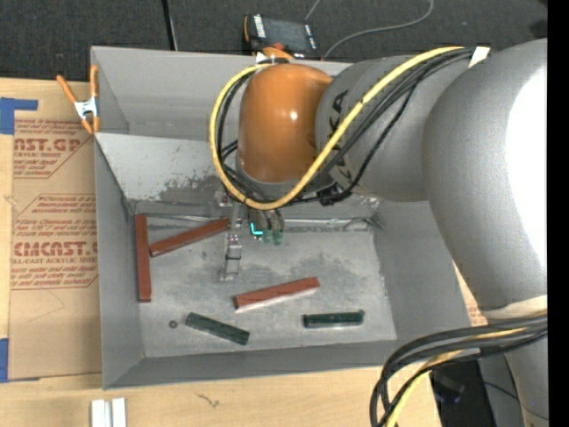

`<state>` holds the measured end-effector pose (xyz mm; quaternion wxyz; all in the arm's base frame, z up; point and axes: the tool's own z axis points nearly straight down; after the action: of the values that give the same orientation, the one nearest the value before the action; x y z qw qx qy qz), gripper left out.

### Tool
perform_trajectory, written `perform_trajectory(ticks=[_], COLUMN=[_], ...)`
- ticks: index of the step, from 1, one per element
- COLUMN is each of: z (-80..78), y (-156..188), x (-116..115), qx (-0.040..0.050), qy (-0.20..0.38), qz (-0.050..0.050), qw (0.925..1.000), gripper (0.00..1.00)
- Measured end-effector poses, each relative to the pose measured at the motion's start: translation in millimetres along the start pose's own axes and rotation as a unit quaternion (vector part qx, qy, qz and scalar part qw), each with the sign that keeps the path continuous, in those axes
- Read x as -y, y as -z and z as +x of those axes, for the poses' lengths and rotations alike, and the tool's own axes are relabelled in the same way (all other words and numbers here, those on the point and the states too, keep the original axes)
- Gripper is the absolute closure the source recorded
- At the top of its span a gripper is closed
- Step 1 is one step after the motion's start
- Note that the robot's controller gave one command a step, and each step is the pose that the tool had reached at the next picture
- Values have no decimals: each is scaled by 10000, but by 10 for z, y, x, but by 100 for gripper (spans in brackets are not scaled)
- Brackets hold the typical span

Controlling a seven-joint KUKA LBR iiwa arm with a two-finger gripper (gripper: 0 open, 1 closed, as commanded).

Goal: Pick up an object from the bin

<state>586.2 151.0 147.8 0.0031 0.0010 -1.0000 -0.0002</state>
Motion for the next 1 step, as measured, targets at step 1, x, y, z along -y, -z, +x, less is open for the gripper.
perform_trajectory(ticks=[1], z=[753], y=[-767], x=[572], qx=[-26], qy=[745], qz=[10], qw=[9972], gripper=[0])
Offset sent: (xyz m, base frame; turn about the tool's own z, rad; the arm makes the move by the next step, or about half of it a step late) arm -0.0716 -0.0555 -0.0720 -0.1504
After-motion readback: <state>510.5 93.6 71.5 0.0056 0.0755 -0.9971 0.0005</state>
